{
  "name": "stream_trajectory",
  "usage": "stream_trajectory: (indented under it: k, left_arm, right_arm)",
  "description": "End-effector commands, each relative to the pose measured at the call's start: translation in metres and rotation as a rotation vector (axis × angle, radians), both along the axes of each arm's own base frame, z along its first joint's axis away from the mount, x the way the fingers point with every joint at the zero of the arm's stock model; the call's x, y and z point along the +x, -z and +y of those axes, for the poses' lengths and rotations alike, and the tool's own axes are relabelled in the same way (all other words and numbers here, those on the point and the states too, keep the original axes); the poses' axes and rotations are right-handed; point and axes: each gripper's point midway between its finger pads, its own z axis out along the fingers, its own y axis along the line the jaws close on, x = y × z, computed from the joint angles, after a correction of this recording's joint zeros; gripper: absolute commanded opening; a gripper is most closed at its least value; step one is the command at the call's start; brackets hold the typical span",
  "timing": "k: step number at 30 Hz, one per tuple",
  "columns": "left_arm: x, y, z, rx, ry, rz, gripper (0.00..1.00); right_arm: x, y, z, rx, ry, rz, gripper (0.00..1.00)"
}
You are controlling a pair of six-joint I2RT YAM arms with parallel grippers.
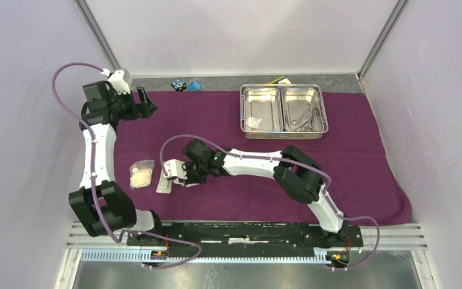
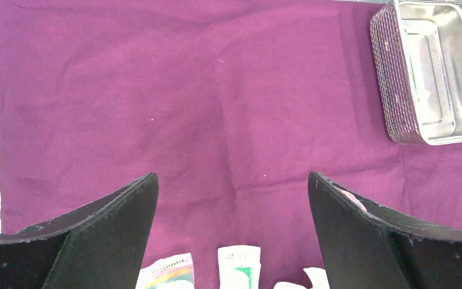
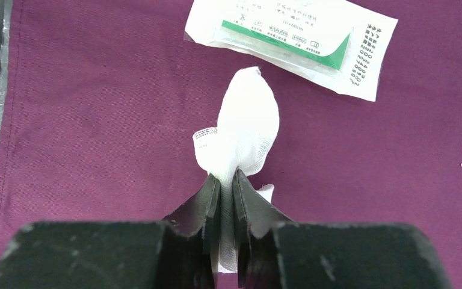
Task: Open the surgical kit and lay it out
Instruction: Place the medical item in the surgical kit.
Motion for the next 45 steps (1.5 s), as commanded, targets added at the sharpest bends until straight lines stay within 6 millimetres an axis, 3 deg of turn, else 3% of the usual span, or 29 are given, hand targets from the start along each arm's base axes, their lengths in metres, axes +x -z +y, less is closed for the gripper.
stream_trajectory:
  k: [1, 13, 20, 39, 45]
  left_arm:
    - [-0.004, -0.013, -0.005, -0.016, 0.01, -0.037, 1.0]
    - [-0.005, -0.012, -0.005, -0.011, 0.012, -0.036, 1.0]
    - [-0.005, -0.011, -0.005, -0.014, 0.012, -0.032, 1.0]
    - [0.0, -0.017, -0.001, 0.0, 0.004, -0.043, 1.0]
    - [0.003, -0.02, 0.001, 0.004, -0.002, -0.047, 1.0]
  right_arm:
    - [0.0, 0.006, 0.002, -0.006, -0.009, -0.014, 0.17]
    - [0.001, 0.008, -0.002, -0.039, 0.001, -0.016, 0.36]
    - [0.004, -0.002, 0.0, -0.029, 0.013, -0.025, 0.44]
    - [-0.003, -0.063, 0.008, 0.071, 0.005, -0.004, 0.74]
    - [-0.007, -0.093, 0.002, 0.123, 0.006, 0.027, 0.77]
